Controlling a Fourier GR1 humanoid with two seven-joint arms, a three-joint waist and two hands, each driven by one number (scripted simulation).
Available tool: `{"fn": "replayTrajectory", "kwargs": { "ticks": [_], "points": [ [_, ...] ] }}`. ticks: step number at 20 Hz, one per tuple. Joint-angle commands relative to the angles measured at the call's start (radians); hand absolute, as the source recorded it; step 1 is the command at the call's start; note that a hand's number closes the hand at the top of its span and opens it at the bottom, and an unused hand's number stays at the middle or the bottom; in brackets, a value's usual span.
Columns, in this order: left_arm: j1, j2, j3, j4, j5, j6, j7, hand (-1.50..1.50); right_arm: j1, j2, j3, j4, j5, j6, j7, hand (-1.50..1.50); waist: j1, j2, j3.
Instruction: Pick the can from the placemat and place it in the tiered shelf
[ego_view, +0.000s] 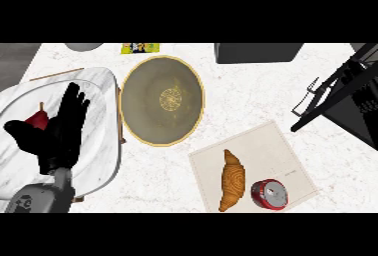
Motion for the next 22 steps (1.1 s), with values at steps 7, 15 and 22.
{"fn": "replayTrajectory", "kwargs": {
  "ticks": [7,15,22],
  "points": [
    [0.159,0.046,0.025,0.119,0.041,-0.058,0.072,0.00,0.337,-0.003,-0.164,0.040,0.109,-0.294,-0.001,1.50,-0.165,0.023,-0.046],
    [0.226,0.061,0.036,0.122,0.084,-0.116,0.076,0.00,0.414,0.127,-0.099,-0.049,-0.013,-0.355,-0.006,-1.50,-0.130,-0.013,-0.028],
    [0.228,0.080,0.047,0.119,0.097,-0.141,0.076,0.00,0.425,0.091,0.007,-0.108,-0.134,-0.288,-0.024,-1.50,-0.112,-0.013,-0.038]
  ]
}}
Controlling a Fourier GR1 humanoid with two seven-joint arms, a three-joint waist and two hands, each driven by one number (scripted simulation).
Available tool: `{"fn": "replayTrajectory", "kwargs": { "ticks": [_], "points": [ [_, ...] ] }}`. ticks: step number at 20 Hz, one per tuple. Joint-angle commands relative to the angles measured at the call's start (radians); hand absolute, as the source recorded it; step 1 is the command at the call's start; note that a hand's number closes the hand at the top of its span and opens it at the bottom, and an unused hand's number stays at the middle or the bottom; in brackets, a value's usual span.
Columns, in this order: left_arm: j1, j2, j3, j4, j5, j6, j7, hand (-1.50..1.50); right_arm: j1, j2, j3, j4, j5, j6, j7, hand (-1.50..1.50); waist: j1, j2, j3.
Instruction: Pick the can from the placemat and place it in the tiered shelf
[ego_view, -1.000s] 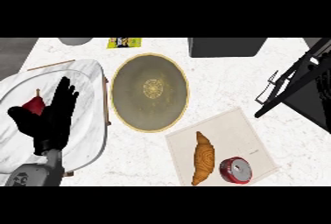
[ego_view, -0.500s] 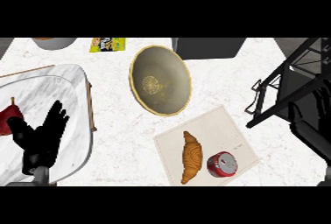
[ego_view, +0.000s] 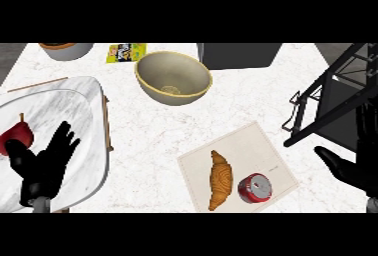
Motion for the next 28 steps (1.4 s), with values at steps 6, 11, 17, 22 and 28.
{"fn": "replayTrajectory", "kwargs": {
  "ticks": [6,11,17,22,28],
  "points": [
    [0.030,0.009,-0.005,0.018,0.014,-0.028,0.018,0.00,0.236,-0.274,0.073,0.062,0.147,-0.003,0.177,-1.50,-0.035,0.058,0.010],
    [0.052,0.021,-0.006,-0.001,0.014,-0.045,0.011,0.00,0.248,-0.375,0.087,0.036,0.205,-0.048,0.290,-1.50,-0.028,0.061,0.011],
    [0.053,0.021,-0.002,-0.021,0.023,-0.048,0.012,0.00,0.283,-0.465,0.104,-0.019,0.317,-0.087,0.414,-1.50,-0.028,0.064,0.013],
    [0.044,0.030,0.001,-0.029,0.027,-0.060,0.011,0.00,0.307,-0.499,0.147,-0.046,0.358,-0.092,0.491,-1.50,-0.017,0.077,0.014],
    [0.048,0.030,-0.011,-0.025,0.034,-0.078,0.024,0.00,0.375,-0.551,0.198,-0.096,0.440,-0.115,0.659,-1.50,0.016,0.071,0.021]
  ]
}}
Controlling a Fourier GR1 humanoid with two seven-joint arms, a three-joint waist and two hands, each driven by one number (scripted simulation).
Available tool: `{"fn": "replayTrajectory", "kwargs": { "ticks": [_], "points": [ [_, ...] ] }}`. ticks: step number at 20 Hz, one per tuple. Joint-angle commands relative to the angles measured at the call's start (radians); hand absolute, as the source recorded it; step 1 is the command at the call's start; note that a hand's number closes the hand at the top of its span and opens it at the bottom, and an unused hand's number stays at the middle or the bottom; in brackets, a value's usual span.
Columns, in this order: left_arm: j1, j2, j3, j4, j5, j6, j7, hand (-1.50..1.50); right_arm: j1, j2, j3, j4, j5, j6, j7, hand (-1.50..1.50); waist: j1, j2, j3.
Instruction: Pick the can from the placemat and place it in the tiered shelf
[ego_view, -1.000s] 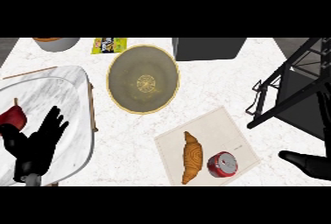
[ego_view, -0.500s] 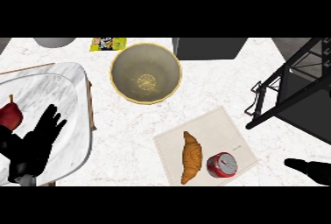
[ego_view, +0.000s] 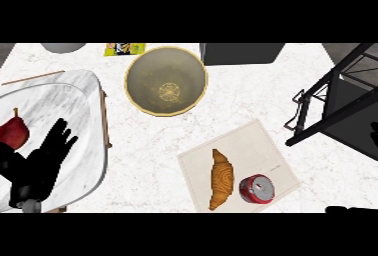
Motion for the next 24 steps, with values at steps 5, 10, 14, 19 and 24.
{"fn": "replayTrajectory", "kwargs": {
  "ticks": [5,10,14,19,24],
  "points": [
    [-0.025,-0.010,-0.042,0.071,-0.006,-0.023,0.051,0.00,0.142,-0.019,0.151,-0.045,0.169,-0.120,0.506,-1.50,0.048,0.018,0.042],
    [-0.048,-0.029,-0.062,0.125,-0.012,-0.042,0.043,0.00,0.125,-0.015,0.224,-0.140,0.356,-0.178,0.792,-1.50,0.075,0.014,0.046],
    [-0.057,-0.028,-0.069,0.152,-0.013,-0.075,0.026,0.00,0.028,0.049,0.309,-0.172,0.536,-0.164,1.012,-1.50,0.102,0.012,0.049],
    [-0.053,-0.043,-0.069,0.145,-0.007,-0.081,0.021,0.00,-0.028,0.206,0.411,-0.131,0.713,-0.110,1.119,-1.50,0.107,0.007,0.050],
    [-0.098,-0.050,-0.064,0.189,-0.018,-0.080,0.032,0.00,-0.100,0.315,0.414,-0.058,0.824,-0.009,1.186,-1.50,0.095,0.009,0.052]
  ]
}}
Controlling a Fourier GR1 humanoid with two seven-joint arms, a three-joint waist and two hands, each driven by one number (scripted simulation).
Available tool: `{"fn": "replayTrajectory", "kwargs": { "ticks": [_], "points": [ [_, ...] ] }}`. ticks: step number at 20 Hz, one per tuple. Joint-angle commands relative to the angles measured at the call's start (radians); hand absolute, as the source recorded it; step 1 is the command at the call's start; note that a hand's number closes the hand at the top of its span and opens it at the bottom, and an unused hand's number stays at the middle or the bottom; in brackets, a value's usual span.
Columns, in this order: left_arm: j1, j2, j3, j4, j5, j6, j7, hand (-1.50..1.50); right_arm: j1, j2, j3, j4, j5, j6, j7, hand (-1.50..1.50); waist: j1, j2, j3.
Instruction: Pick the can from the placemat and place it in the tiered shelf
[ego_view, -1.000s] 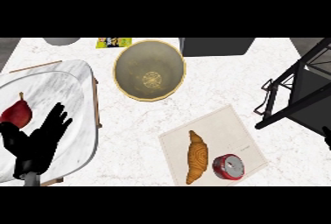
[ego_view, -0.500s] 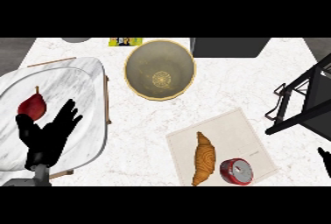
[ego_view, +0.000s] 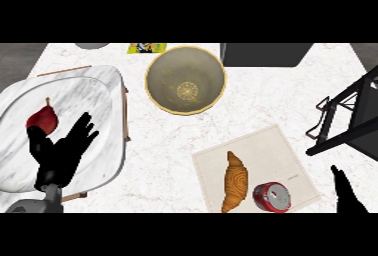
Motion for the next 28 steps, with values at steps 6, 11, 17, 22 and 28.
{"fn": "replayTrajectory", "kwargs": {
  "ticks": [6,11,17,22,28],
  "points": [
    [-0.004,-0.025,-0.009,0.079,-0.021,-0.001,0.013,0.00,-0.125,0.220,0.000,0.158,0.191,0.118,0.250,-1.50,-0.009,0.006,-0.005],
    [-0.014,-0.045,-0.013,0.092,-0.033,0.009,0.032,0.00,-0.127,0.315,-0.026,0.243,0.266,0.085,0.152,-1.50,-0.017,0.004,-0.003],
    [0.041,-0.019,0.011,0.033,-0.020,-0.038,0.021,0.00,-0.179,0.412,-0.088,0.371,0.302,0.088,0.064,-1.50,-0.007,0.003,-0.002],
    [0.040,0.019,0.062,0.057,0.020,-0.098,0.002,0.00,-0.158,0.416,-0.038,0.404,0.180,0.249,-0.047,1.50,0.004,0.007,-0.003],
    [-0.001,-0.071,0.006,0.016,-0.072,0.023,0.070,0.00,-0.152,0.470,0.003,0.375,0.252,0.207,-0.080,1.50,-0.013,0.002,-0.002]
  ]
}}
